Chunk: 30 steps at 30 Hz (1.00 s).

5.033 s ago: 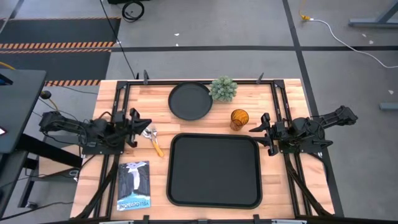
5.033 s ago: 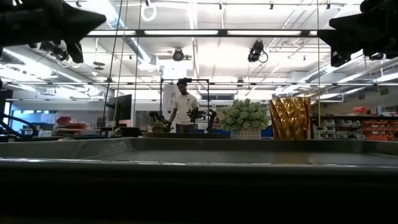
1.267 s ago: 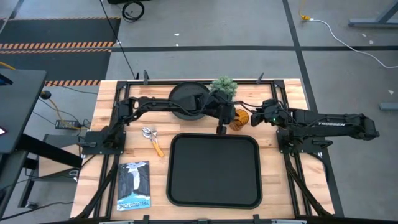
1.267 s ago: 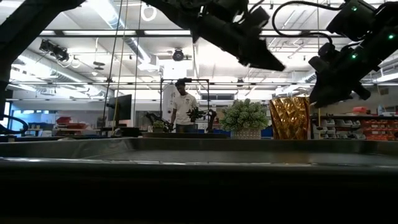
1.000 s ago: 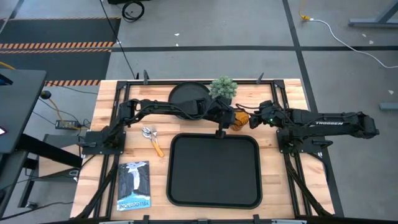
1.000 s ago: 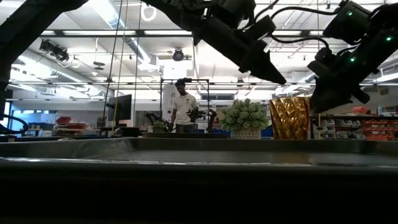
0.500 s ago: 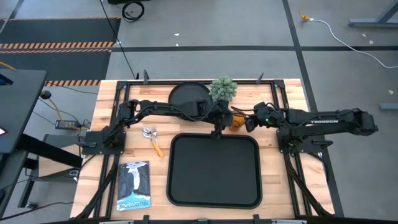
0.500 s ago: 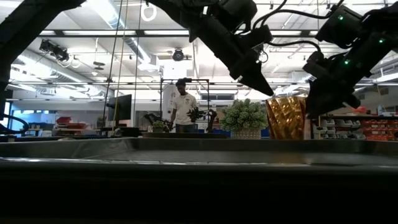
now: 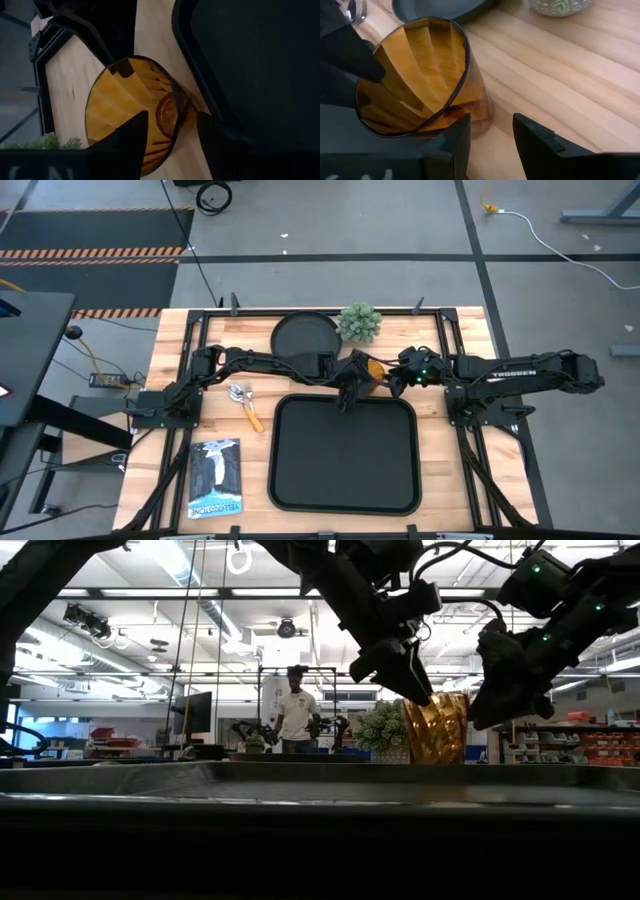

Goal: Pick and place plate/cup/fork/spoon on tray
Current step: Put the gold orange cup on the black tray

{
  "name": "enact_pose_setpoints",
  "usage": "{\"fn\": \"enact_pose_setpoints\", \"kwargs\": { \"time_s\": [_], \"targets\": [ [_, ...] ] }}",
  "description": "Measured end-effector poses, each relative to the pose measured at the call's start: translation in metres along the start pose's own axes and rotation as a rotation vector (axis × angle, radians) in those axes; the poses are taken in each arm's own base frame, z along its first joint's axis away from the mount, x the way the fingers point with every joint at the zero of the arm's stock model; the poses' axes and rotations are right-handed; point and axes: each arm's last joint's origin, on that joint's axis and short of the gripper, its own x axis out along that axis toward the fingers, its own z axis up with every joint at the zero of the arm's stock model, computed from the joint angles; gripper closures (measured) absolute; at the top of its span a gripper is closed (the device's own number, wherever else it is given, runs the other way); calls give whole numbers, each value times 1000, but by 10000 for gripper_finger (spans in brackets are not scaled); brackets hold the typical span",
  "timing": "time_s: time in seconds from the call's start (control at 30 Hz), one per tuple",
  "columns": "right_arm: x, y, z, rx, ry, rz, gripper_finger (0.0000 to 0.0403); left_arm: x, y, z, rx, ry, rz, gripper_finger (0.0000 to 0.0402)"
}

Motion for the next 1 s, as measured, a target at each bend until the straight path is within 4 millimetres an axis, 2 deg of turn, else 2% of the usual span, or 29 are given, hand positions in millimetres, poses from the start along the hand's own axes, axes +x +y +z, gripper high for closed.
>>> {"fn": "enact_pose_setpoints", "kwargs": {
  "time_s": [0.37, 0.7, 0.83, 1.0],
  "targets": [
    [0, 0, 0, -8, 3, -1, 250, 1, 1, -6, -20, 33, -20, 279],
    [-4, 0, 1, -22, -12, 18, 250, 1, 2, -7, -25, 39, -21, 382],
    [-11, -2, 4, -14, -47, 32, 250, -3, 5, -5, -51, 44, -26, 386],
    [-23, -9, 7, 9, -96, -5, 250, -20, 20, 10, -127, 11, -39, 381]
  ]
}}
